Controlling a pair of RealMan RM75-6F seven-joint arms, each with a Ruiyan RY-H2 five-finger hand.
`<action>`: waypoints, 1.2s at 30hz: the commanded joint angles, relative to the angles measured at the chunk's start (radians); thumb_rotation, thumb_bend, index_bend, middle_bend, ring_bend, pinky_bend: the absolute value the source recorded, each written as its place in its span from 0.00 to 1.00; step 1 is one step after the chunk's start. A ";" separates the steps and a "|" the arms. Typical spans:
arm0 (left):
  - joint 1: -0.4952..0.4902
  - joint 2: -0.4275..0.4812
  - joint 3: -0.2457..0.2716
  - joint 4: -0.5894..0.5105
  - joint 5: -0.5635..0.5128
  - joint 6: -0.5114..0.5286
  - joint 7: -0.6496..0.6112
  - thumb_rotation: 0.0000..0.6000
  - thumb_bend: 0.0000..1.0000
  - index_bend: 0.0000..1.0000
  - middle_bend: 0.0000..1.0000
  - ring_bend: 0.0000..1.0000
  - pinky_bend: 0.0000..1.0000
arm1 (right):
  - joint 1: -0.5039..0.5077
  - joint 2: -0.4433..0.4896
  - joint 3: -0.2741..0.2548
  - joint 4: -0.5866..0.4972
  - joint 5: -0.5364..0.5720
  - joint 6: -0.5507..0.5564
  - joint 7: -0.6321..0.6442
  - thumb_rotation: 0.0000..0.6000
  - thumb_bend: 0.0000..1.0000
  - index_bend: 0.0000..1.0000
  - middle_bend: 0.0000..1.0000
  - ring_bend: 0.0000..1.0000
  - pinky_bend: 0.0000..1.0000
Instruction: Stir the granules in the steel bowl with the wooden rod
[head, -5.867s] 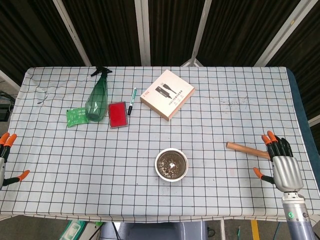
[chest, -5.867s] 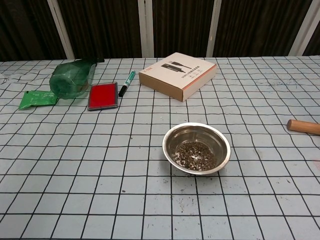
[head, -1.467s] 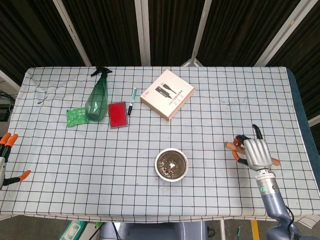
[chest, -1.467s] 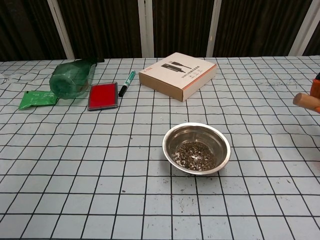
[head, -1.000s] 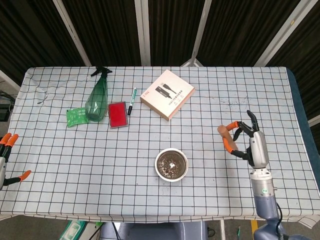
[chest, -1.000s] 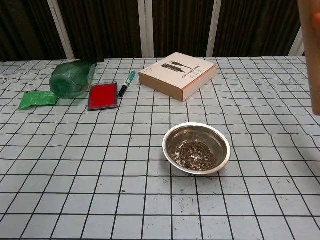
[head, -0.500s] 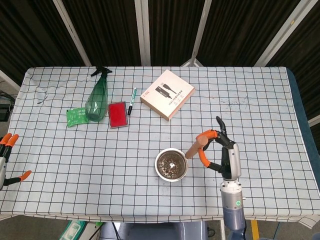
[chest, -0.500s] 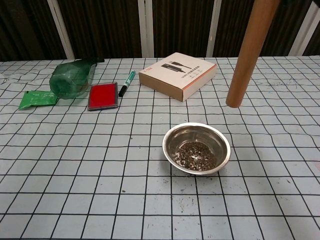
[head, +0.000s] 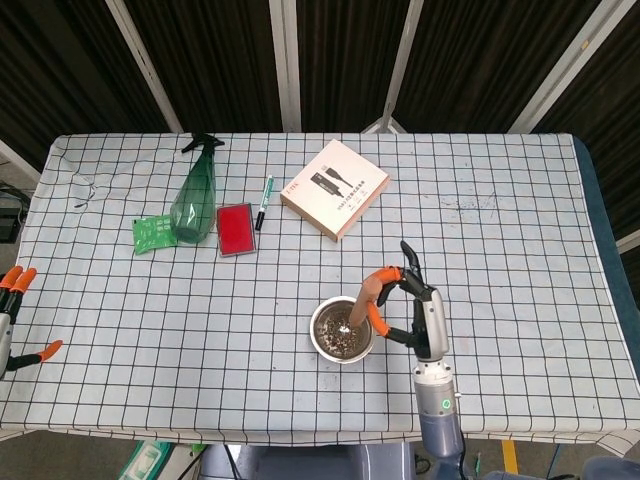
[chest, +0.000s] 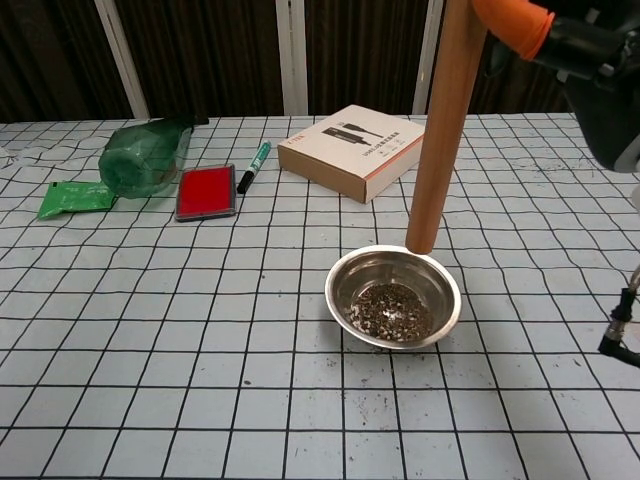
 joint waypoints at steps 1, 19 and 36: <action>0.000 0.001 0.000 -0.001 -0.001 0.000 -0.001 1.00 0.02 0.00 0.00 0.00 0.00 | 0.006 -0.041 0.005 0.058 0.015 -0.005 0.016 1.00 0.52 0.67 0.57 0.66 0.04; 0.000 0.002 -0.002 0.000 -0.004 0.000 -0.004 1.00 0.02 0.00 0.00 0.00 0.00 | -0.001 -0.200 -0.015 0.310 0.039 0.001 0.099 1.00 0.52 0.67 0.57 0.66 0.04; 0.001 0.002 -0.001 0.000 0.000 0.002 -0.005 1.00 0.02 0.00 0.00 0.00 0.00 | -0.018 -0.248 -0.040 0.413 0.034 -0.006 0.124 1.00 0.52 0.67 0.57 0.66 0.04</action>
